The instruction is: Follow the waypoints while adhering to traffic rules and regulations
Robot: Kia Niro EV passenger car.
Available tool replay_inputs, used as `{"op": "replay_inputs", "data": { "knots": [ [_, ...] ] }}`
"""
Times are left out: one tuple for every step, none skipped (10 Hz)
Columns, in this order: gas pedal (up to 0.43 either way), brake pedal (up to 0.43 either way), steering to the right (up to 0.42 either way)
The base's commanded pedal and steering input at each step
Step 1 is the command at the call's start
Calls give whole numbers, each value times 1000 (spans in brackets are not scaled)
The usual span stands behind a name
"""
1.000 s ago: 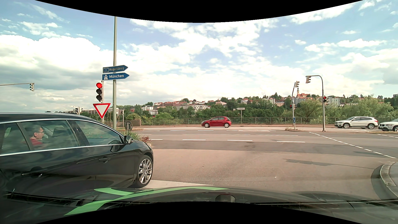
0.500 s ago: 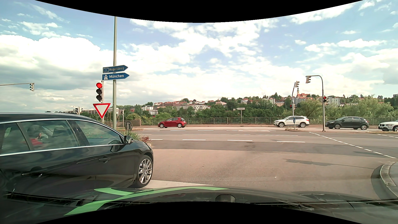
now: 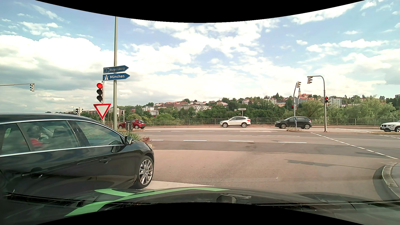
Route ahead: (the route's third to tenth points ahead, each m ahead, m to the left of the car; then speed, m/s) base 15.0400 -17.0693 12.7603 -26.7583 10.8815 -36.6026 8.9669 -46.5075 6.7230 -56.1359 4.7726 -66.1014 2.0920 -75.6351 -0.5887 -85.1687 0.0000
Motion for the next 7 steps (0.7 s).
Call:
{"op": "replay_inputs", "data": {
  "knots": [
    [0,579,259],
    [0,579,259],
    [0,573,259],
    [0,579,259],
    [0,579,259],
    [0,585,259],
    [0,579,259]
  ]
}}
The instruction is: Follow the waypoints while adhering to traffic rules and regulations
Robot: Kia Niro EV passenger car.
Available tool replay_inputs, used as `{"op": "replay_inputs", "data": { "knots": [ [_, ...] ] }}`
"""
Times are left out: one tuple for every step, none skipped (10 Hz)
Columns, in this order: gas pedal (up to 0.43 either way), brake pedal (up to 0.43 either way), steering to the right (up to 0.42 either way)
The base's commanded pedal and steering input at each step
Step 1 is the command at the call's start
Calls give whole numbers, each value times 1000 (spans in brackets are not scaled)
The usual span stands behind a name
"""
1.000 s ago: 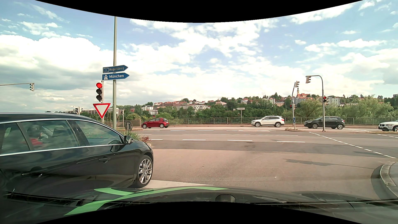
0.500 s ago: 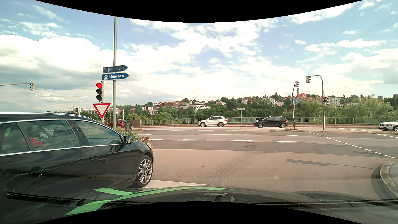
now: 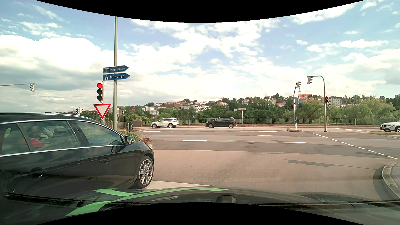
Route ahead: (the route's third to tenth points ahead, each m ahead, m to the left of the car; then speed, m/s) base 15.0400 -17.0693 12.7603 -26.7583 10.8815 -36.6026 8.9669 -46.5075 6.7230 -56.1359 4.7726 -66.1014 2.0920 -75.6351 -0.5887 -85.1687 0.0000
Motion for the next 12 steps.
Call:
{"op": "replay_inputs", "data": {
  "knots": [
    [0,579,259],
    [0,579,259],
    [0,579,259],
    [0,585,259],
    [0,585,259],
    [0,579,259],
    [0,579,259],
    [0,585,259],
    [0,579,259],
    [0,579,259],
    [0,579,259],
    [0,579,259]
  ]
}}
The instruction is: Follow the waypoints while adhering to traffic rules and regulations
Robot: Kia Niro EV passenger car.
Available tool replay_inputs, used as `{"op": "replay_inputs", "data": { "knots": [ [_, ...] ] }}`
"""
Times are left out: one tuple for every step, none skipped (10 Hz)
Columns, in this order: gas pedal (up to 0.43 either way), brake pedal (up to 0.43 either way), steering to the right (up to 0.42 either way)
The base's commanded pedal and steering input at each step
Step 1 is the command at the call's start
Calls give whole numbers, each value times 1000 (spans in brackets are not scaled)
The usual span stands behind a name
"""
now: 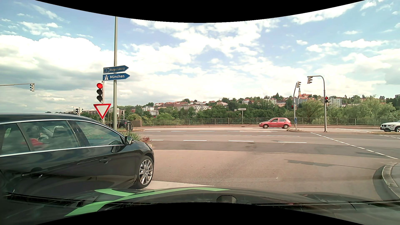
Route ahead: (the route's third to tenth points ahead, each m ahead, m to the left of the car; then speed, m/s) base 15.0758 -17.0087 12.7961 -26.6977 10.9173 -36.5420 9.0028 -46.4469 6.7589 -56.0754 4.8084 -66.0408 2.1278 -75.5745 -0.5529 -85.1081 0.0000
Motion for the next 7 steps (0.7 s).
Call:
{"op": "replay_inputs", "data": {
  "knots": [
    [0,579,259],
    [0,579,259],
    [0,579,259],
    [0,579,259],
    [0,579,259],
    [0,579,259],
    [0,579,259]
  ]
}}
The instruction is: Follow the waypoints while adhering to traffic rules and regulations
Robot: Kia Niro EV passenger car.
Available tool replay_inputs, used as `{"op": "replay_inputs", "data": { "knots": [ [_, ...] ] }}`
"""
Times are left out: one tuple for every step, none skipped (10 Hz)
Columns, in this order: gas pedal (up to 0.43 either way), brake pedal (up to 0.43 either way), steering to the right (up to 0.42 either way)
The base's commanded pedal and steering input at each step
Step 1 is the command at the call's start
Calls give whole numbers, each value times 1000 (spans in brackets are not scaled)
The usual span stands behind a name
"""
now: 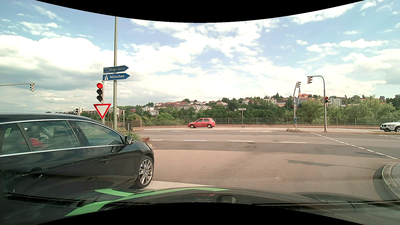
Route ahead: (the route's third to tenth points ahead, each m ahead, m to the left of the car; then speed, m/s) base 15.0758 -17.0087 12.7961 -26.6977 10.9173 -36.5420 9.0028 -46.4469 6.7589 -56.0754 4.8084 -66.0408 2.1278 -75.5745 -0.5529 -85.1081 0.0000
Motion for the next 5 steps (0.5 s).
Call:
{"op": "replay_inputs", "data": {
  "knots": [
    [0,579,259],
    [0,579,259],
    [0,579,259],
    [0,579,259],
    [0,579,259]
  ]
}}
